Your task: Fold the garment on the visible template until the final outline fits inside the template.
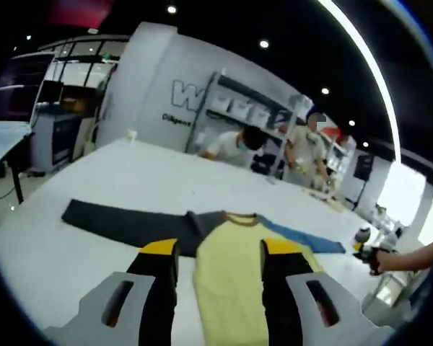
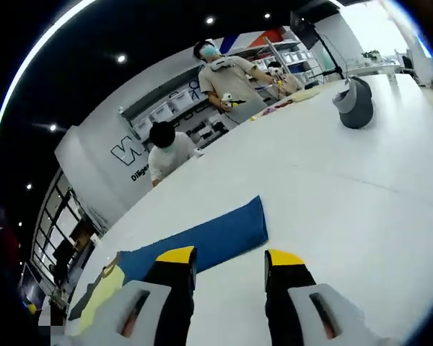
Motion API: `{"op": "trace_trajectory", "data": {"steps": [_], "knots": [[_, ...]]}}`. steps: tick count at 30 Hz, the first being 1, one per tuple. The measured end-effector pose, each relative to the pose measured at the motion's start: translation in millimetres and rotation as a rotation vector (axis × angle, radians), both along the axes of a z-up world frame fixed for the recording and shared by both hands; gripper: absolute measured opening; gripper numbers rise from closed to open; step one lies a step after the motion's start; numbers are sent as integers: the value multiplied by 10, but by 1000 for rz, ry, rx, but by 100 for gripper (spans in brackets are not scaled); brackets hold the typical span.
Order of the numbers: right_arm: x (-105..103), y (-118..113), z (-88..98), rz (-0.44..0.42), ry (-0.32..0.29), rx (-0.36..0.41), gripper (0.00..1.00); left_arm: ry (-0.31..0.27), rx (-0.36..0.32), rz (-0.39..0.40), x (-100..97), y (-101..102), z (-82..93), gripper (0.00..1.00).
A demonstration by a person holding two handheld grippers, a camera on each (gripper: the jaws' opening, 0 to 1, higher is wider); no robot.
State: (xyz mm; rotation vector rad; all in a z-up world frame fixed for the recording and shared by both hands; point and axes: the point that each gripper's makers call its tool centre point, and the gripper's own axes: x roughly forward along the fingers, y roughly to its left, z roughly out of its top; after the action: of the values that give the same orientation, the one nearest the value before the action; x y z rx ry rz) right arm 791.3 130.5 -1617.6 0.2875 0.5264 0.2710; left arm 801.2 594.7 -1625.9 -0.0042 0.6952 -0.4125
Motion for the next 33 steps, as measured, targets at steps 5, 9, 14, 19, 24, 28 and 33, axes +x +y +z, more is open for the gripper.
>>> {"op": "trace_trajectory", "data": {"steps": [5,9,14,19,24,28,33], "knots": [[230,-231,-44,-82,3,-46,24,-3,16,126,243,258,-110,36],[428,-225,-91,-81,-5,-75,22,-3,29,179,421,390,-243,38],[597,-206,-230,-40,4,-149,23,-13,37,177,565,425,-328,38],[756,-166,-352,-4,8,-212,22,-28,98,151,675,443,-375,38],[816,-153,-359,13,3,-270,23,-33,149,146,754,455,-435,37],[841,-142,-476,37,23,-319,24,-27,167,157,772,498,-480,37],[830,-110,-578,83,42,-388,24,-29,156,153,757,460,-469,37]]}}
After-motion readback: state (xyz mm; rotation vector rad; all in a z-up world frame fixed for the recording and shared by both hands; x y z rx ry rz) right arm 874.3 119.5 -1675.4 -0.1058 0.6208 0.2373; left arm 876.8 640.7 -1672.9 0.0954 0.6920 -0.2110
